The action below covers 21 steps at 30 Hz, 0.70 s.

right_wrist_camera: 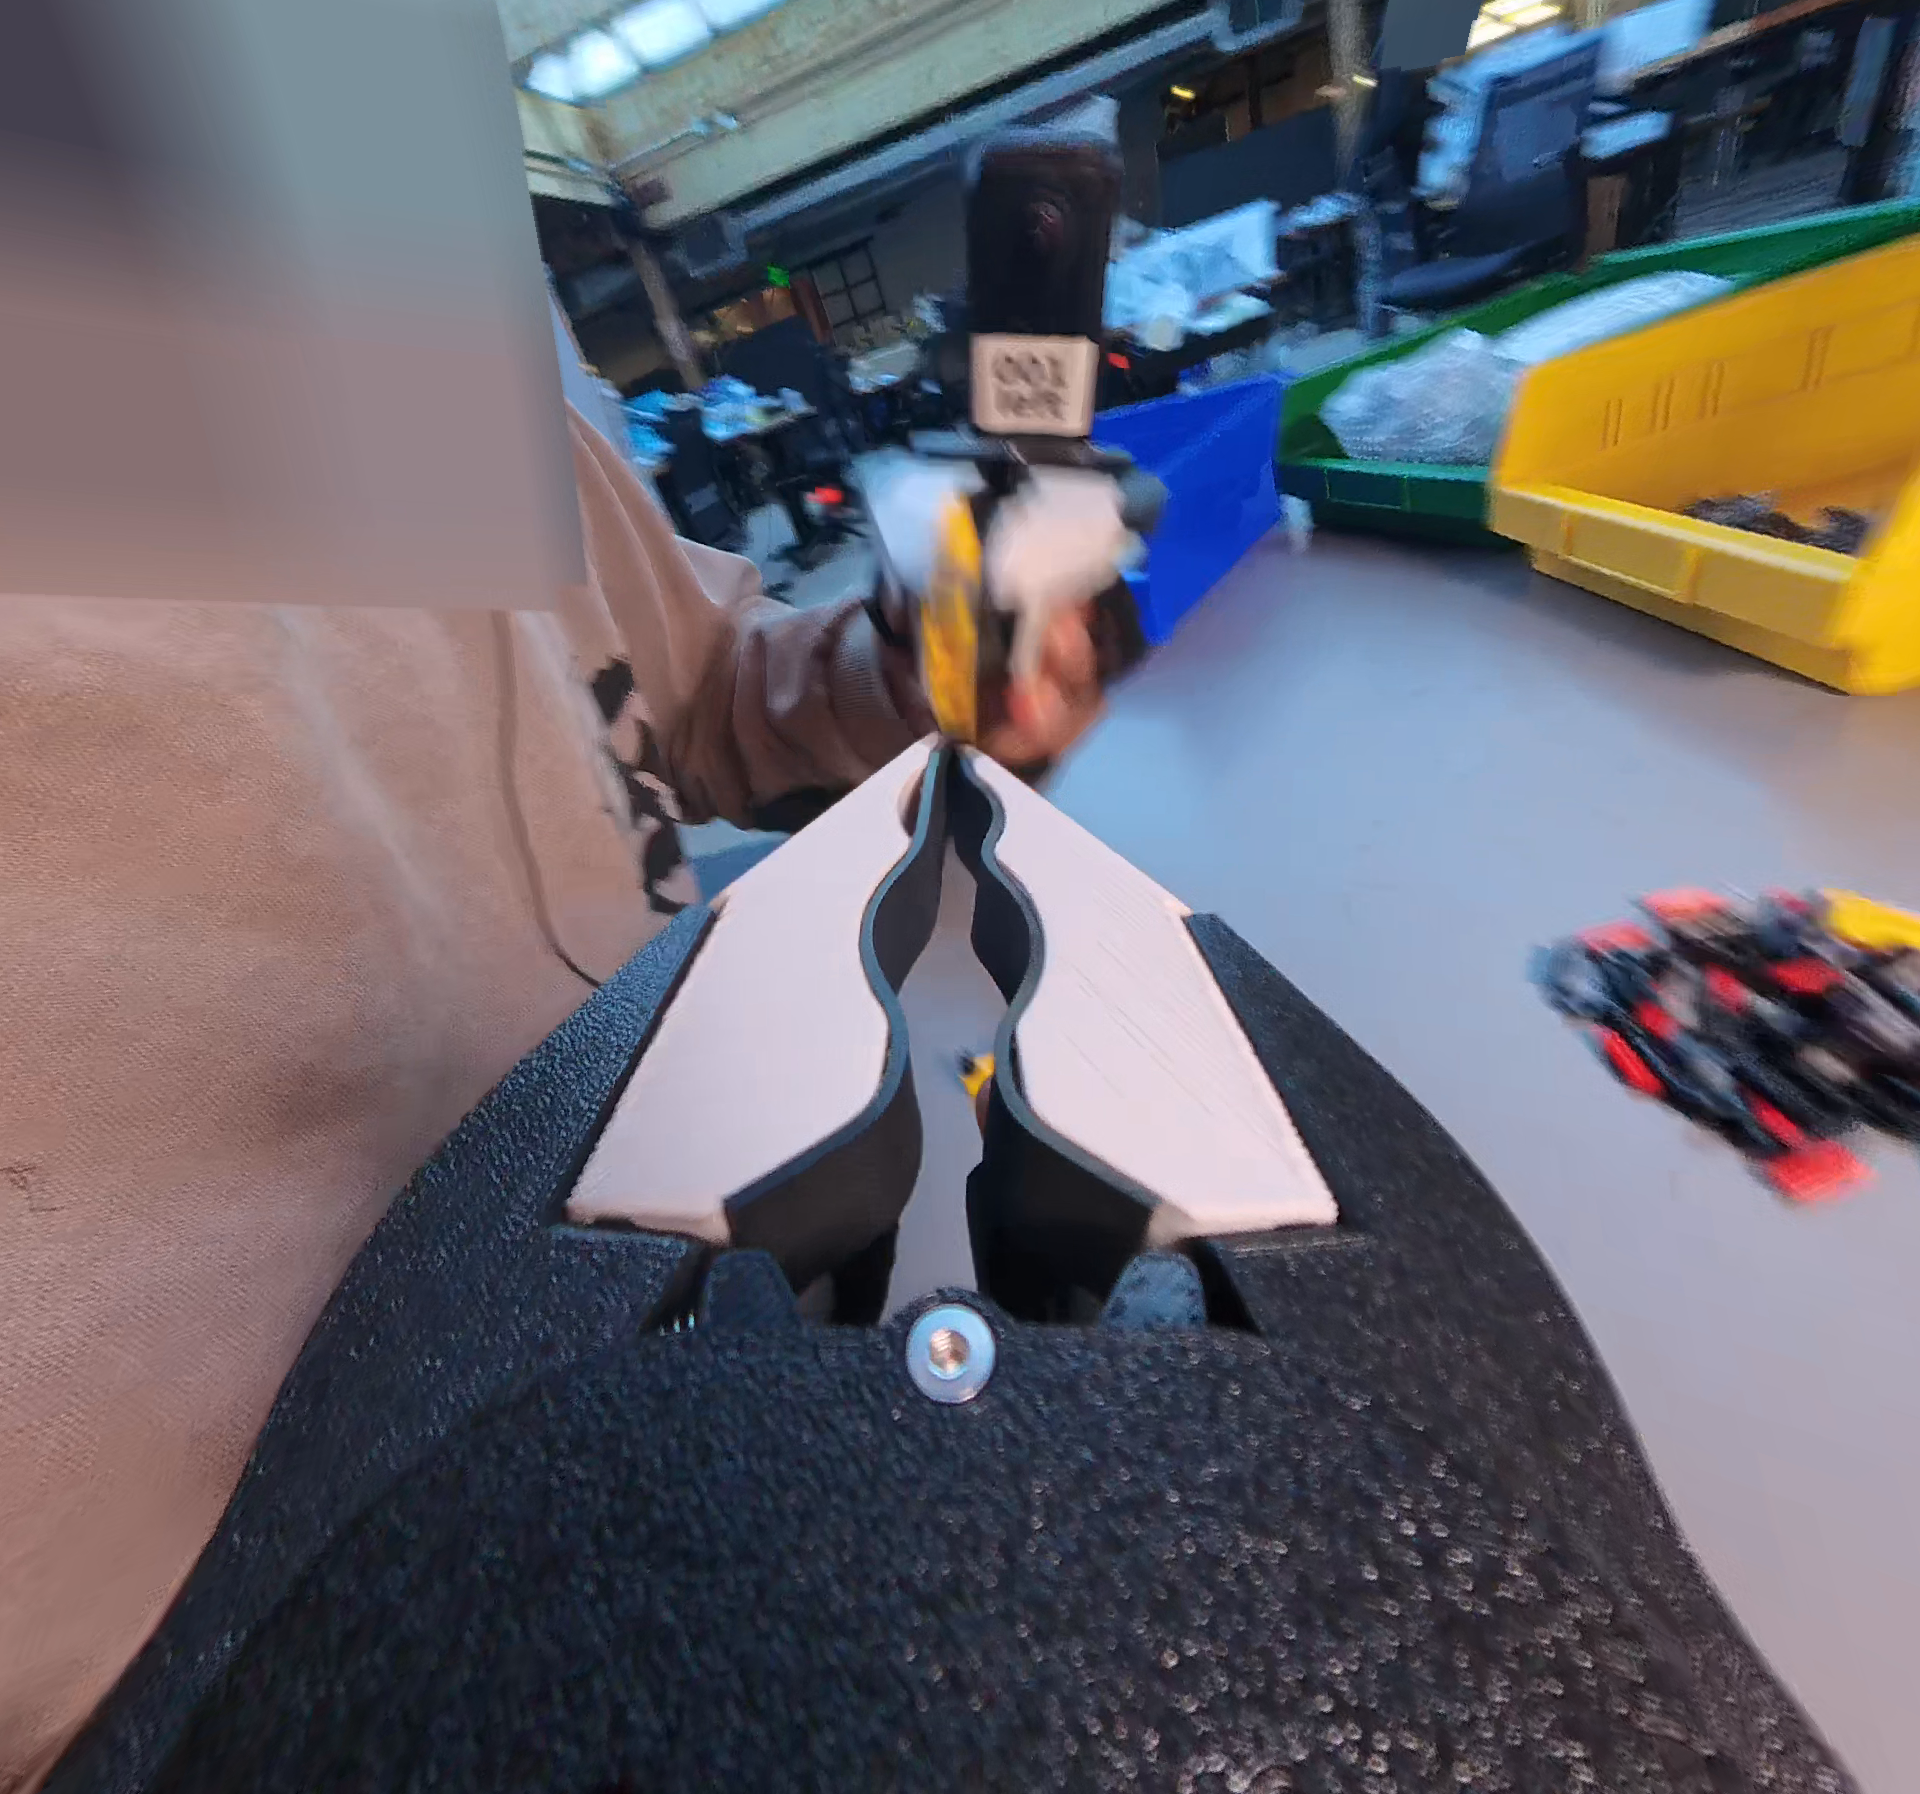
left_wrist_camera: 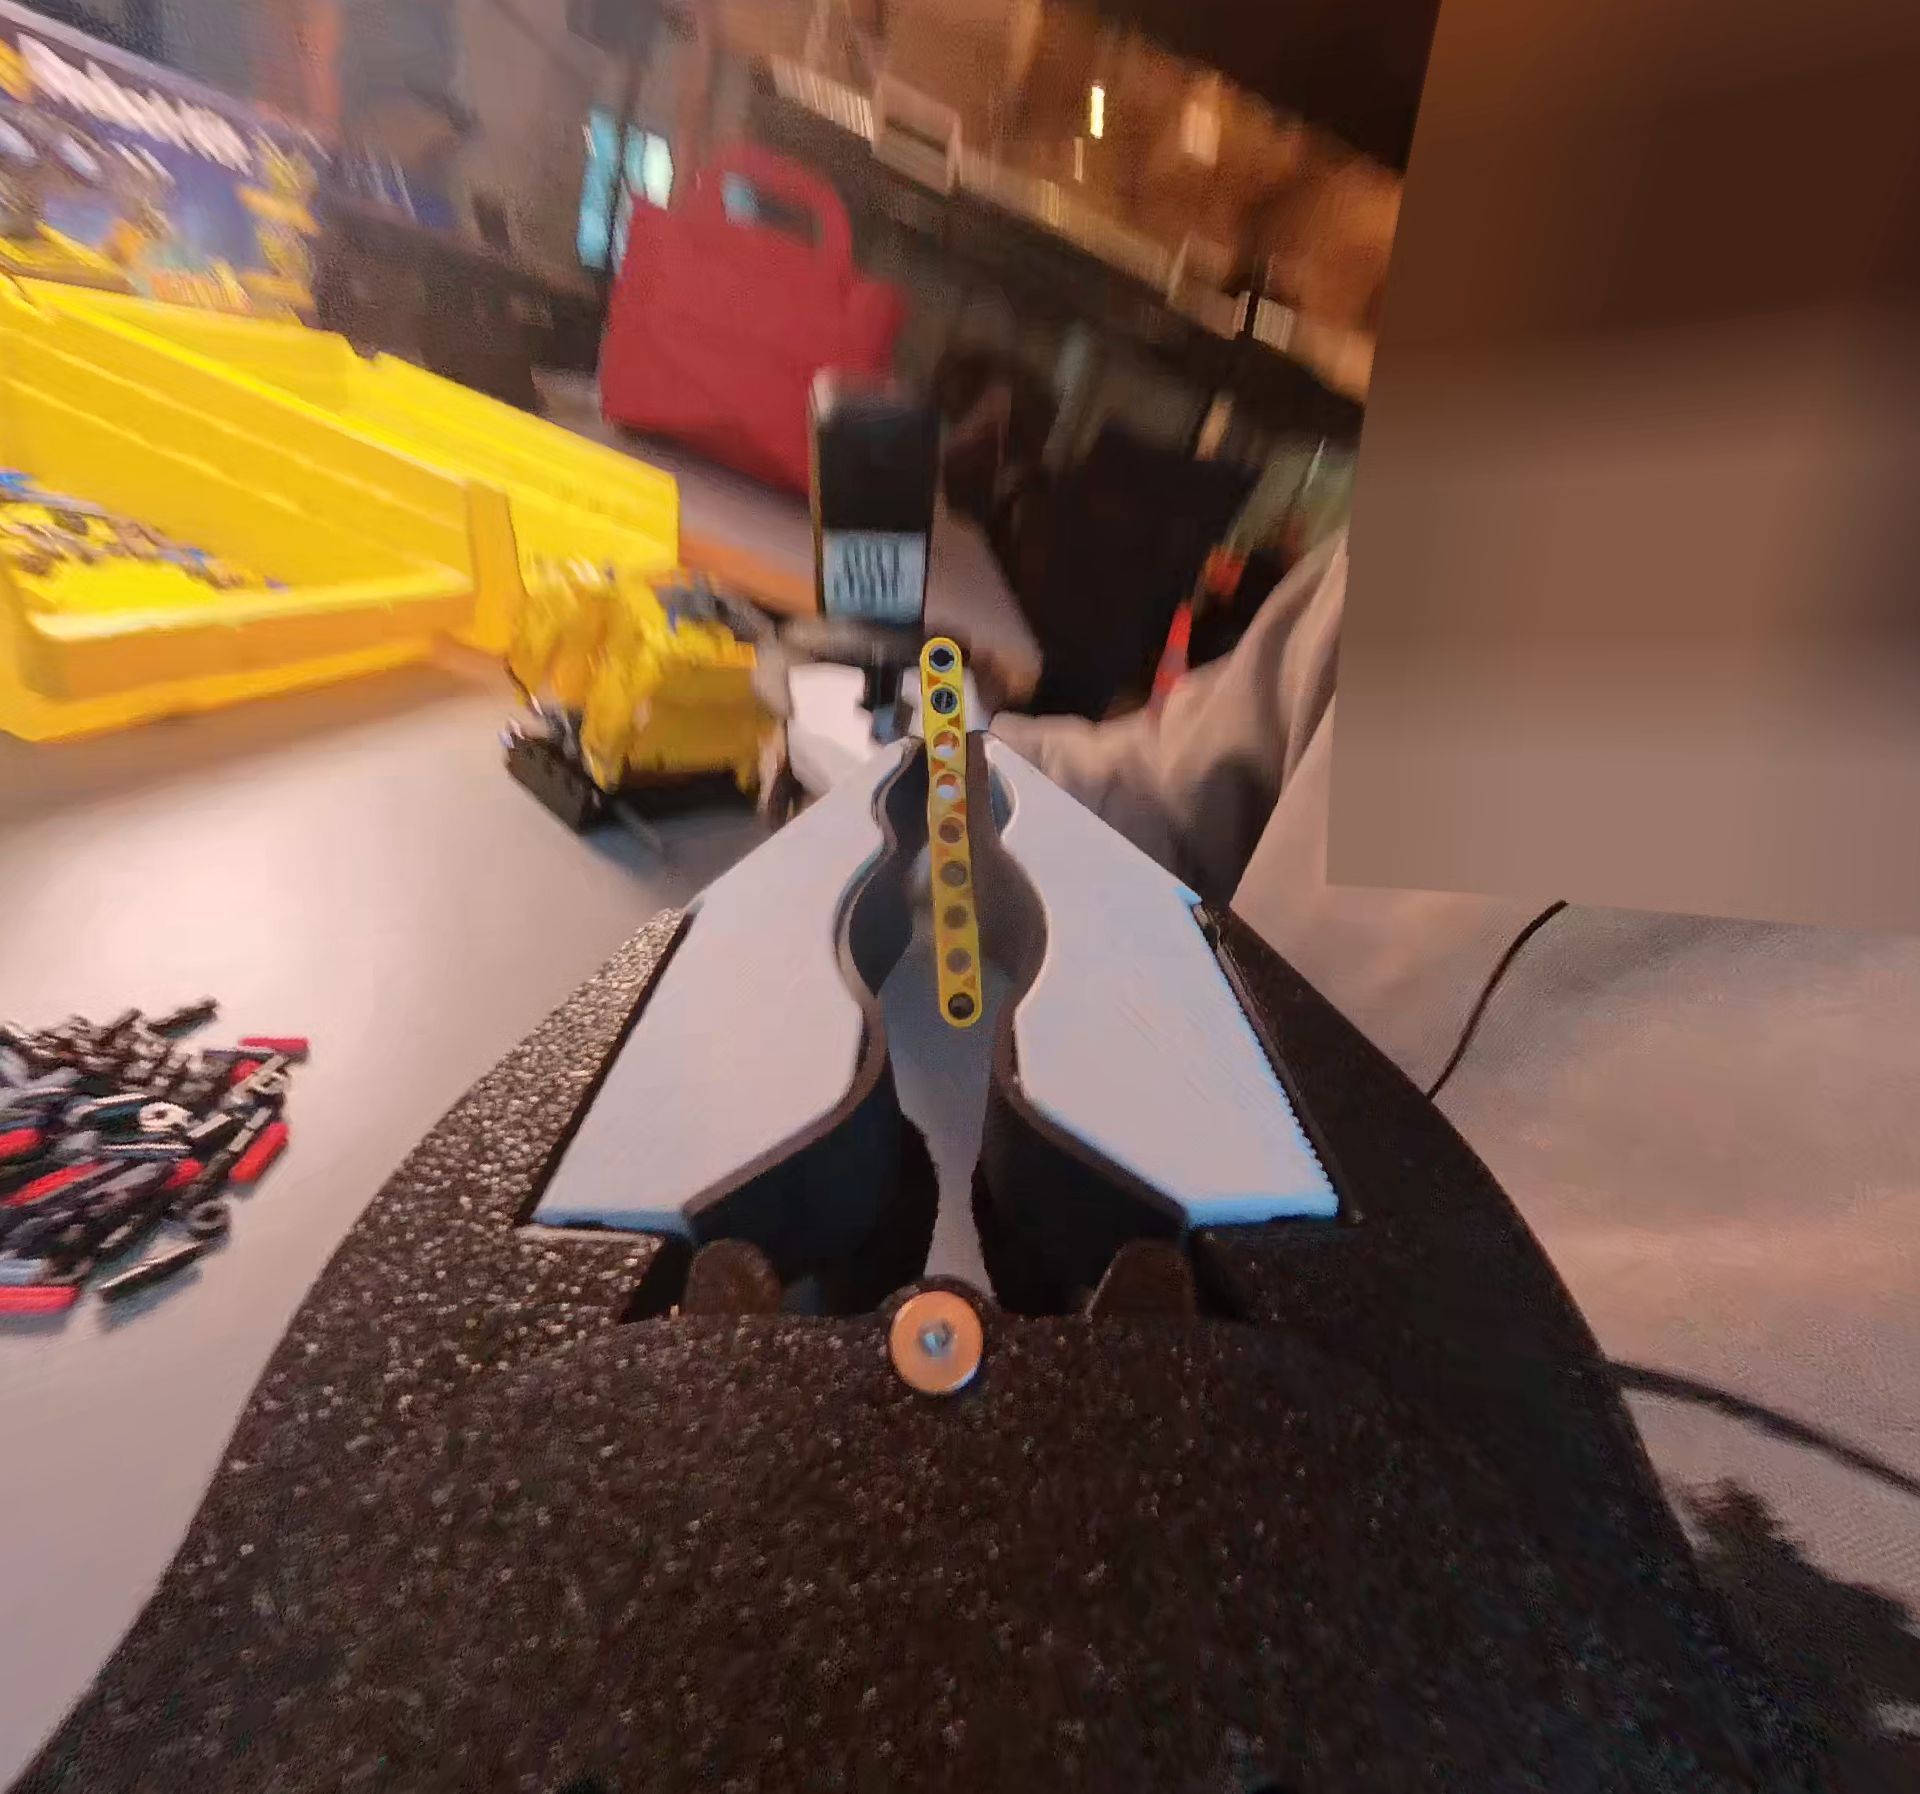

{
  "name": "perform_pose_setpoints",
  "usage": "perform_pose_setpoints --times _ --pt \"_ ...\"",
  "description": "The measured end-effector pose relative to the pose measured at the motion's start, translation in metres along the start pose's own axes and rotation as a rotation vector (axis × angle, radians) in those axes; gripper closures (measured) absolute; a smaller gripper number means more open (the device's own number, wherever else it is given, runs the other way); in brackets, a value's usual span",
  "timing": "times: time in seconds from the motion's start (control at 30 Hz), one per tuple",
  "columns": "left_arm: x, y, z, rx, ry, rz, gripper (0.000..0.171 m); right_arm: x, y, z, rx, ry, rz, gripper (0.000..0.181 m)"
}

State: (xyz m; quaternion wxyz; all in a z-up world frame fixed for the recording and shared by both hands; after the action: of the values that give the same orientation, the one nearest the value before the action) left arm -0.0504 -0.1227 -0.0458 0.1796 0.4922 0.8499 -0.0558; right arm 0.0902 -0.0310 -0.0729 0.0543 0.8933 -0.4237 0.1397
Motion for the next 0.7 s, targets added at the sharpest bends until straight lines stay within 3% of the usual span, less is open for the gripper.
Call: perform_pose_setpoints --times 0.03,0.07,0.13,0.23,0.3,0.37,0.5,0.53,0.7 --pt "0.007 -0.026 -0.020 -0.125 -0.001 -0.049 0.168 -0.011 -0.013 0.004 -0.012 0.026 0.067 0.181" --pt "0.011 -0.042 -0.027 -0.155 0.052 -0.144 0.167 -0.015 -0.023 0.002 -0.071 0.068 0.077 0.181" --pt "0.010 -0.027 -0.010 -0.085 0.049 -0.129 0.166 0.000 0.004 0.000 0.007 -0.055 0.050 0.181" --pt "0.013 -0.016 -0.006 -0.083 0.014 -0.079 0.165 -0.012 0.019 -0.004 -0.001 -0.042 0.088 0.181" --pt "0.019 -0.015 -0.001 -0.113 -0.044 -0.068 0.166 -0.013 0.021 -0.009 -0.019 -0.022 0.092 0.158" --pt "0.021 -0.008 0.007 -0.128 -0.090 -0.050 0.166 -0.009 0.030 -0.006 -0.005 -0.043 0.129 0.152" --pt "0.018 0.012 0.017 -0.067 -0.077 -0.035 0.166 -0.011 0.033 -0.001 -0.011 0.016 0.157 0.163" --pt "0.018 0.014 0.019 -0.058 -0.065 -0.033 0.165 -0.011 0.031 -0.002 -0.020 0.017 0.165 0.174" --pt "0.017 0.014 0.025 0.038 -0.016 -0.064 0.165 -0.012 0.025 0.004 0.063 0.034 0.144 0.174"
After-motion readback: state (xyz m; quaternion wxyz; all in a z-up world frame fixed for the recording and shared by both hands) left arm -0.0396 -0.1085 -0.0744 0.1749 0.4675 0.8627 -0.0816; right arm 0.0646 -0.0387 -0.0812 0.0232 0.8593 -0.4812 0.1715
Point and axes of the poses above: each gripper's, where its closed fingertips meet, y out along the fingers, z out of its underside, x = y × z across the jaws, the point moved 7 cm from there along -y, back along the fingers, and after that the axes turned 3 degrees about x, right-handed, at the moved point
